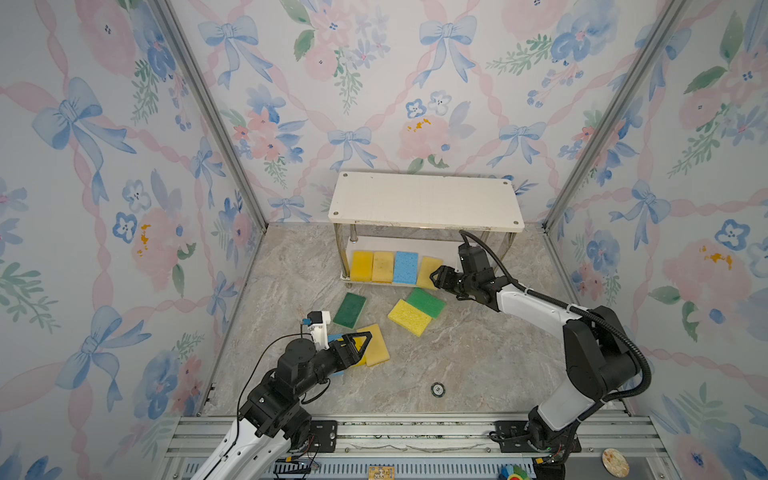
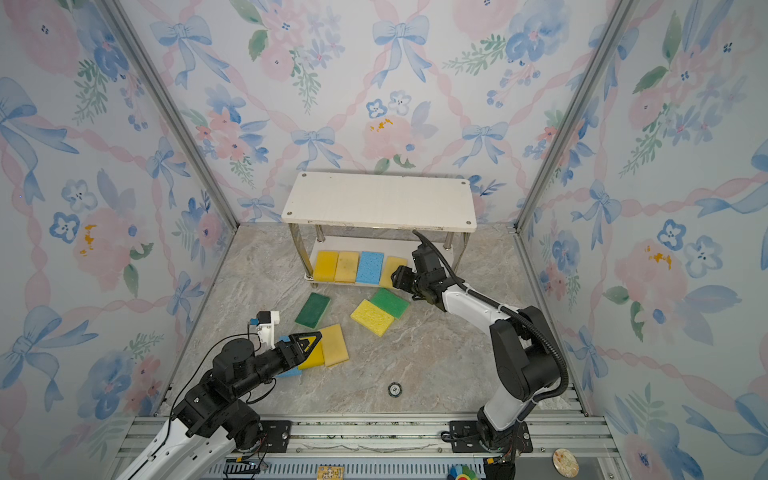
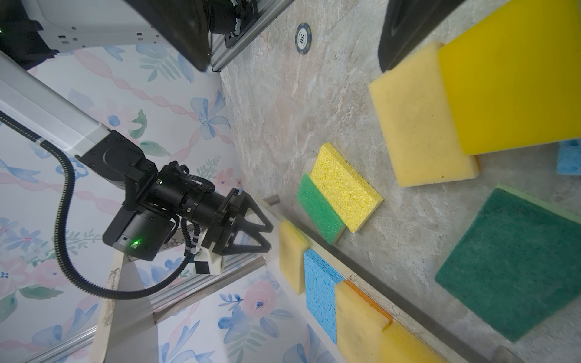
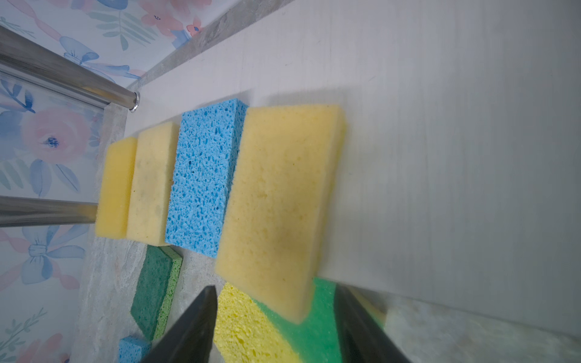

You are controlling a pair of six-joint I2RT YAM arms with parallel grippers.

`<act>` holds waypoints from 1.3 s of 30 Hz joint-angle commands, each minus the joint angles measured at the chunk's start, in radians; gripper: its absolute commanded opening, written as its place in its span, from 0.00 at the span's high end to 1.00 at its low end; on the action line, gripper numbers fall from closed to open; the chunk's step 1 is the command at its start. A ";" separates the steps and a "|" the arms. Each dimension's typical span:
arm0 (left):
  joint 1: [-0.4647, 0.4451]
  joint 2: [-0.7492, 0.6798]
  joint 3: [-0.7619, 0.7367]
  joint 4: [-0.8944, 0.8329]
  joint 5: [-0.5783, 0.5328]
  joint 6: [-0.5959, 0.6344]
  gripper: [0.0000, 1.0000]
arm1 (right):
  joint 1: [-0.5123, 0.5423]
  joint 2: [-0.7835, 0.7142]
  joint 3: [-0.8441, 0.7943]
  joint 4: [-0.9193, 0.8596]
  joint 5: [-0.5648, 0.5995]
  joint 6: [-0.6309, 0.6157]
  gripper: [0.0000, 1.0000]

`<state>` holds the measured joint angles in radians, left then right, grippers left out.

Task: Place and organize the cleaning sponges onto the shelf
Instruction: 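Set the beige sponge beside the blue sponge and open the right gripper, then withdraw the right gripper from the shelf back toward the sponge pile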

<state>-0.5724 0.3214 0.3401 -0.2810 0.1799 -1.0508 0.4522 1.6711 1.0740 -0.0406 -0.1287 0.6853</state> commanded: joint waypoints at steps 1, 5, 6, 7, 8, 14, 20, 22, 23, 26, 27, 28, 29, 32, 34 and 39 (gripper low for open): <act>0.007 -0.001 0.015 -0.004 0.004 0.015 0.14 | -0.015 0.029 0.027 0.021 -0.018 0.006 0.31; 0.008 -0.026 0.013 -0.019 0.004 0.002 0.14 | -0.026 0.082 0.054 0.048 -0.041 0.012 0.27; 0.008 -0.032 0.015 -0.027 0.003 0.000 0.14 | -0.026 0.094 0.059 0.058 -0.047 0.016 0.26; 0.009 -0.037 0.016 -0.036 0.002 0.000 0.14 | -0.028 0.104 0.063 0.064 -0.054 0.020 0.26; 0.009 -0.040 0.017 -0.042 0.000 0.001 0.13 | -0.031 0.116 0.068 0.075 -0.062 0.024 0.26; 0.009 -0.040 0.014 -0.047 0.001 -0.003 0.13 | -0.040 0.157 0.106 0.105 -0.086 0.028 0.25; 0.009 -0.024 0.024 -0.045 0.000 -0.002 0.12 | -0.059 0.177 0.126 0.145 -0.111 0.034 0.24; 0.009 -0.027 0.024 -0.046 0.000 -0.003 0.12 | -0.065 0.177 0.122 0.169 -0.129 0.030 0.24; 0.009 -0.030 0.024 -0.046 0.000 -0.004 0.12 | -0.069 0.179 0.122 0.187 -0.145 0.029 0.24; 0.009 -0.037 0.015 -0.047 0.001 -0.011 0.12 | -0.074 0.191 0.134 0.205 -0.181 0.029 0.23; 0.009 -0.042 0.012 -0.047 0.002 -0.012 0.11 | -0.075 0.195 0.139 0.208 -0.185 0.027 0.23; 0.009 -0.046 0.010 -0.047 0.004 -0.015 0.11 | -0.076 0.200 0.140 0.213 -0.191 0.028 0.23; 0.009 -0.050 0.007 -0.047 0.007 -0.018 0.11 | -0.076 0.203 0.143 0.218 -0.196 0.029 0.23; 0.009 -0.066 -0.002 -0.047 0.013 -0.029 0.11 | -0.078 0.220 0.148 0.234 -0.213 0.028 0.23; 0.009 -0.076 -0.006 -0.047 0.017 -0.034 0.10 | -0.081 0.226 0.151 0.232 -0.209 0.031 0.23; 0.009 -0.080 -0.007 -0.051 0.018 -0.033 0.09 | -0.084 0.194 0.136 0.180 -0.146 0.007 0.23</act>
<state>-0.5686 0.2539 0.3401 -0.3172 0.1841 -1.0779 0.3805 1.8809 1.1915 0.1524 -0.3088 0.7120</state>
